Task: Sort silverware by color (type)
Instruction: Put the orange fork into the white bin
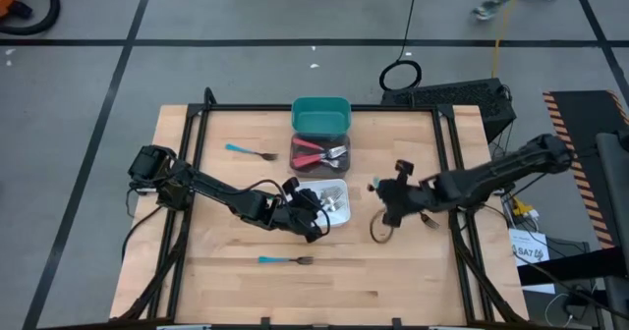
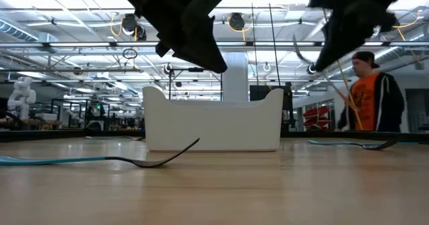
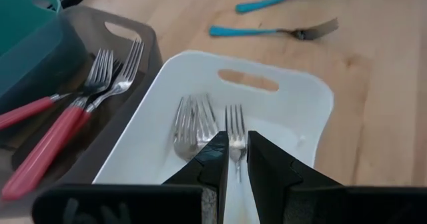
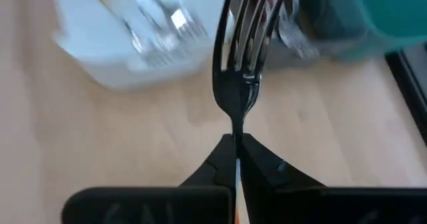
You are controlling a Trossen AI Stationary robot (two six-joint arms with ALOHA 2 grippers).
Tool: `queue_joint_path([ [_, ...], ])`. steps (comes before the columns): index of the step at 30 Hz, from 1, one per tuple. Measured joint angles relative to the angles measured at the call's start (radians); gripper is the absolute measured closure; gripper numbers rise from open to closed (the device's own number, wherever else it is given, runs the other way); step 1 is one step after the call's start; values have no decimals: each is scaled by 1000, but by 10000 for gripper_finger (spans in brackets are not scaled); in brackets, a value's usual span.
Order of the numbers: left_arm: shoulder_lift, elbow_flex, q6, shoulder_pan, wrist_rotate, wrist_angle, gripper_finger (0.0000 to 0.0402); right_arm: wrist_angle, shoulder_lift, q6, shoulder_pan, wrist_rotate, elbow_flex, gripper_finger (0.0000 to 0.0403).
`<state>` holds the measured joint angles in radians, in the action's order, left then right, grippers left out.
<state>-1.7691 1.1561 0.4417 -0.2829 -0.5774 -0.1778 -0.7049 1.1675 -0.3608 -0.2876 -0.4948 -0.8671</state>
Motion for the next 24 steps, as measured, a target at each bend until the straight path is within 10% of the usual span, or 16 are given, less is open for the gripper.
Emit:
queue_joint_path([
  [12,0,0,-81,-82,-32,52,336,107,22,-195,-330,-378,-45,402],
  [24,0,0,-268,-174,-157,242,217,478,177,-36,-447,-534,-45,403],
])
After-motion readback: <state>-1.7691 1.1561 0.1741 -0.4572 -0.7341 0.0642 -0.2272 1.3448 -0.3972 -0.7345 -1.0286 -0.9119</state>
